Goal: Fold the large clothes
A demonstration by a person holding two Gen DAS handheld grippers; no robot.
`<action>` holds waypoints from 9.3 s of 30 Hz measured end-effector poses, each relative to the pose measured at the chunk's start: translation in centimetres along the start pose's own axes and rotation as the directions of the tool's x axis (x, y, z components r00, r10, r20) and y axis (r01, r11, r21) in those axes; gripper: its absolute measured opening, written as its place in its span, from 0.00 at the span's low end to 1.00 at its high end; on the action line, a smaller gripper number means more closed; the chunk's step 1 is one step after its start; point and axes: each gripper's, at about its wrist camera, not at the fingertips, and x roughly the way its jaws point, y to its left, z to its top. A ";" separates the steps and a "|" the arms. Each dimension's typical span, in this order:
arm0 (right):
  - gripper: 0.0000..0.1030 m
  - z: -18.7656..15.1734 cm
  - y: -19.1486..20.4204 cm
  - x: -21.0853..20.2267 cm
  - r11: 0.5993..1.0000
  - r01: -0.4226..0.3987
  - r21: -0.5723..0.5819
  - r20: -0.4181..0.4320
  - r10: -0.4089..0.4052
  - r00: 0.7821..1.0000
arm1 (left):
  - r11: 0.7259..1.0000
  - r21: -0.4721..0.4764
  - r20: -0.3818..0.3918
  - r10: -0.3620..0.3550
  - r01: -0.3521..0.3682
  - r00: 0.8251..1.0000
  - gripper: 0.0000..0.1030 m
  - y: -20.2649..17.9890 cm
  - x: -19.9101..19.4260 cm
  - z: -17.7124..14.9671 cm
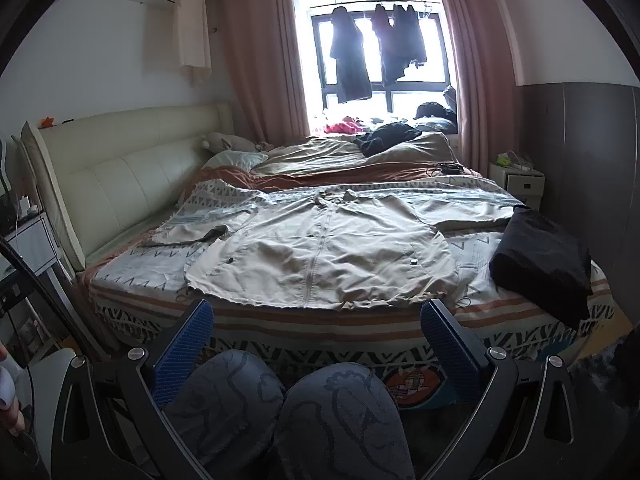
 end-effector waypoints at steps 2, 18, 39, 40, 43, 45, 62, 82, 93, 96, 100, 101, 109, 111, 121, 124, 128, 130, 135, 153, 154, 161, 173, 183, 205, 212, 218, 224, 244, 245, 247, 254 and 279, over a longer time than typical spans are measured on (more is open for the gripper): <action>1.00 -0.1 -0.2 -0.1 1.000 -0.003 0.015 -0.001 0.003 1.000 | 1.000 -0.002 0.003 -0.001 0.001 1.000 1.00 0.1 -0.1 -0.1; 1.00 -0.3 -0.2 -0.7 1.000 0.006 0.024 0.016 -0.006 1.000 | 1.000 -0.005 0.018 0.001 -0.001 1.000 1.00 0.5 -1.2 -0.3; 1.00 0.6 0.0 1.6 1.000 -0.006 0.024 0.003 0.006 1.000 | 1.000 -0.024 0.007 0.018 -0.018 1.000 1.00 1.3 -0.2 0.2; 1.00 0.6 0.1 2.1 0.999 -0.010 0.031 -0.004 0.010 1.000 | 0.999 -0.027 0.002 0.017 -0.017 1.000 1.00 1.5 0.3 0.3; 1.00 0.7 -0.1 3.7 0.998 -0.035 0.060 -0.028 0.037 0.999 | 0.999 -0.032 -0.016 0.012 -0.012 1.000 1.00 1.9 1.8 0.6; 1.00 1.2 -0.1 4.9 0.997 -0.039 0.060 -0.039 0.042 0.998 | 0.999 -0.037 -0.019 0.016 -0.016 1.000 1.00 2.2 2.9 0.8; 1.00 6.1 1.0 17.7 0.997 -0.056 0.051 -0.111 0.061 0.992 | 0.983 -0.144 -0.145 0.097 -0.118 0.985 1.00 9.2 13.4 1.0; 1.00 13.2 2.7 37.2 0.992 -0.103 0.074 -0.193 0.116 0.974 | 0.951 -0.235 -0.237 0.144 -0.201 0.961 1.00 17.6 27.2 4.6; 1.00 14.9 4.4 47.8 0.983 -0.137 0.125 -0.234 0.164 0.958 | 0.913 -0.330 -0.295 0.143 -0.241 0.945 1.00 24.2 34.6 5.0; 1.00 15.5 4.9 50.8 0.979 -0.143 0.144 -0.251 0.176 0.952 | 0.899 -0.366 -0.311 0.125 -0.240 0.942 1.00 26.1 37.0 5.3; 1.00 16.3 6.4 54.8 0.981 -0.155 0.114 -0.265 0.181 0.947 | 0.891 -0.378 -0.321 0.128 -0.251 0.938 0.98 28.4 39.9 5.9; 1.00 16.4 6.8 55.6 0.981 -0.164 0.107 -0.269 0.188 0.945 | 0.890 -0.379 -0.328 0.128 -0.255 0.936 0.95 29.1 40.7 6.1; 0.98 16.5 9.8 62.6 0.971 -0.228 0.068 -0.331 0.237 0.913 | 0.867 -0.402 -0.360 0.147 -0.295 0.921 0.85 34.4 45.6 6.2; 0.94 16.6 10.5 64.1 0.967 -0.249 0.053 -0.353 0.251 0.901 | 0.854 -0.427 -0.368 0.137 -0.298 0.920 0.82 36.1 46.8 6.2; 0.74 17.7 11.5 70.5 0.968 -0.240 0.070 -0.415 0.247 0.876 | 0.795 -0.486 -0.452 0.127 -0.363 0.883 0.69 43.8 53.8 6.3; 0.68 17.8 12.1 72.6 0.971 -0.221 0.094 -0.440 0.240 0.865 | 0.782 -0.493 -0.479 0.121 -0.381 0.869 0.67 45.4 56.1 6.2; 0.68 17.6 12.4 75.1 0.973 -0.189 0.133 -0.481 0.230 0.846 | 0.730 -0.532 -0.555 0.082 -0.429 0.828 0.67 48.1 59.8 4.9; 0.68 17.6 12.6 75.8 0.978 -0.174 0.119 -0.489 0.210 0.847 | 0.705 -0.551 -0.572 0.072 -0.447 0.817 0.67 49.0 61.0 4.3; 0.68 17.2 12.1 77.1 0.977 -0.156 0.145 -0.503 0.209 0.839 | 0.682 -0.563 -0.560 0.100 -0.467 0.822 0.60 50.5 62.4 5.1; 0.68 15.4 15.4 80.0 0.883 -0.366 0.292 -0.495 0.467 0.732 | 0.843 -0.436 -0.386 0.142 -0.315 0.912 0.07 45.3 57.4 19.3; 0.68 15.0 15.4 80.4 0.883 -0.365 0.296 -0.503 0.469 0.726 | 0.853 -0.427 -0.371 0.137 -0.300 0.919 0.07 44.6 57.1 20.3; 0.49 13.5 16.5 83.2 0.893 -0.356 0.274 -0.568 0.449 0.690 | 0.907 -0.366 -0.305 0.094 -0.208 0.948 0.06 39.3 56.3 25.8; 0.44 13.1 20.2 83.5 0.837 -0.487 0.247 -0.587 0.530 0.612 | 0.966 -0.251 -0.254 -0.001 -0.065 0.967 0.06 28.7 56.6 31.8; 0.70 17.5 10.7 79.4 0.803 -0.404 0.439 -0.444 0.584 0.679 | 0.982 -0.175 -0.239 -0.105 0.063 0.965 0.06 20.6 57.2 33.7; 0.72 16.6 -9.6 64.4 0.750 -0.051 0.659 -0.321 0.342 0.883 | 0.945 -0.173 -0.425 -0.327 0.278 0.844 0.06 3.7 66.8 26.0; 0.72 15.9 -12.7 63.9 0.705 0.005 0.709 -0.311 0.307 0.900 | 0.913 -0.253 -0.523 -0.406 0.319 0.749 0.06 0.3 71.0 22.1; 0.74 14.9 -15.4 63.4 0.665 0.077 0.742 -0.332 0.265 0.905 | 0.912 -0.276 -0.587 -0.410 0.303 0.698 0.06 -1.8 72.0 16.8; 0.75 14.9 -16.9 61.4 0.657 0.125 0.743 -0.337 0.206 0.919 | 0.872 -0.341 -0.568 -0.490 0.353 0.661 1.00 -3.2 70.3 13.1; 0.75 17.0 -8.3 60.5 0.805 0.035 0.592 -0.352 0.220 0.910 | 0.849 -0.525 -0.369 -0.281 0.051 0.886 1.00 8.9 58.9 9.9; 0.75 17.0 -7.6 60.6 0.818 0.019 0.575 -0.345 0.222 0.912 | 0.840 -0.542 -0.361 -0.274 0.039 0.892 1.00 9.7 58.8 9.4; 0.75 17.2 -6.3 60.6 0.847 -0.011 0.532 -0.328 0.218 0.919 | 0.821 -0.571 -0.354 -0.261 0.014 0.898 1.00 11.5 58.7 8.4; 0.75 17.3 -2.8 60.4 0.894 -0.114 0.432 -0.263 0.246 0.933 | 0.772 -0.634 -0.317 -0.218 -0.035 0.923 0.96 16.6 58.2 6.9; 0.75 14.8 7.6 73.1 0.997 0.001 -0.075 -0.557 -0.043 0.830 | 0.649 -0.761 -0.219 -0.273 0.011 0.937 0.87 24.9 56.0 6.5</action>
